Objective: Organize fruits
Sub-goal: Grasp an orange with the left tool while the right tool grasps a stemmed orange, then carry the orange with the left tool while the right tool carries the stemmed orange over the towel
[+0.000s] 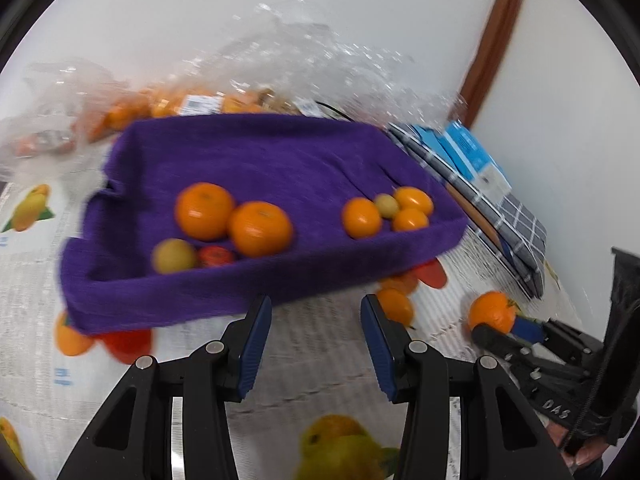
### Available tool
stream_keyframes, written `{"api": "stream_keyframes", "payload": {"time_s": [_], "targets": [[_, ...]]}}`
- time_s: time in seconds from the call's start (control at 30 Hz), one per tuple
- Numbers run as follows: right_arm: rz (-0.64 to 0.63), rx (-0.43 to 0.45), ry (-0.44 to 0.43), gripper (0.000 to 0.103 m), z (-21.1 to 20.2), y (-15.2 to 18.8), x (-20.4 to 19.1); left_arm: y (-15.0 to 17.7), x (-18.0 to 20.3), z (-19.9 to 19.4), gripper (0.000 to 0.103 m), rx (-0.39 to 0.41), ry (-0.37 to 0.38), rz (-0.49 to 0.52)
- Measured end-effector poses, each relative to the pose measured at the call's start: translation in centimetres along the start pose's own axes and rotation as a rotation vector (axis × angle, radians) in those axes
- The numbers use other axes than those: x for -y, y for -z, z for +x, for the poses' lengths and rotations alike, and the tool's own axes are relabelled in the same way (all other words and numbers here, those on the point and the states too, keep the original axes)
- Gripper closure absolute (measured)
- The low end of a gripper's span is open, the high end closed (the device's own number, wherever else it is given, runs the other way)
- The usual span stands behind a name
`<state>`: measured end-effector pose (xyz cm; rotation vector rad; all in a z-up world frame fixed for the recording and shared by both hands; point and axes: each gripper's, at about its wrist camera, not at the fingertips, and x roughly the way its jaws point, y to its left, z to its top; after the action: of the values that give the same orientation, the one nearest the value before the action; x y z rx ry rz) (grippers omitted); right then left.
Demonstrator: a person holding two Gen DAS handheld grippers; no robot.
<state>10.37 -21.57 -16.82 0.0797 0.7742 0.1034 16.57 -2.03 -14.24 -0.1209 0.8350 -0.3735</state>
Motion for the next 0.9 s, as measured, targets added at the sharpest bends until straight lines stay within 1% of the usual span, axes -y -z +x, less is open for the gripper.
{"api": "stream_keyframes", "payload": {"time_s": [0.07,0.13,0.23,0.33,0.43,0.5,0.53,0.57,0.63,0.7,0.77,0.9], "targets": [[0.021,0.025,0.006,0.061,-0.8,0.1,1.0,0.0,0.9,1.0,0.058,-0.031,0.026,0.009],[0.043,0.044,0.012,0.061,-1.3,0.1,1.8,0.0,1.7,1.4,0.058,-0.029,0.063,0.014],[0.066,0.057,0.035,0.061,-1.3,0.3,2.5,0.0,2.9,1.8,0.059,-0.033,0.068,0.043],[0.082,0.056,0.032,0.061,-0.9,0.7,2.9,0.2,3.5,2.4,0.059,-0.041,0.066,0.063],[0.089,0.084,0.024,0.061,-1.2,0.6,3.0,0.0,4.0,3.0,0.059,-0.057,0.088,0.07],[0.097,0.078,0.031,0.061,-1.1,0.5,3.0,-0.3,4.6,3.4,0.059,-0.063,0.089,0.082],[0.102,0.077,0.032,0.061,-1.1,0.5,3.1,-0.4,4.9,3.7,0.06,-0.066,0.088,0.09],[0.114,0.078,0.027,0.061,-1.1,0.5,3.3,-0.4,5.2,3.9,0.065,-0.067,0.092,0.099],[0.129,0.083,0.018,0.061,-1.2,0.6,3.6,-0.4,5.8,4.1,0.073,-0.063,0.111,0.115],[0.144,0.09,0.017,0.061,-1.4,0.7,3.9,-0.3,6.3,4.1,0.073,-0.049,0.099,0.142],[0.152,0.094,0.01,0.061,-1.5,0.7,4.1,-0.3,6.5,3.8,0.074,-0.037,0.133,0.149],[0.158,0.096,0.001,0.061,-1.4,0.6,4.2,-0.4,5.4,3.0,0.074,0.009,0.173,0.097]]}}
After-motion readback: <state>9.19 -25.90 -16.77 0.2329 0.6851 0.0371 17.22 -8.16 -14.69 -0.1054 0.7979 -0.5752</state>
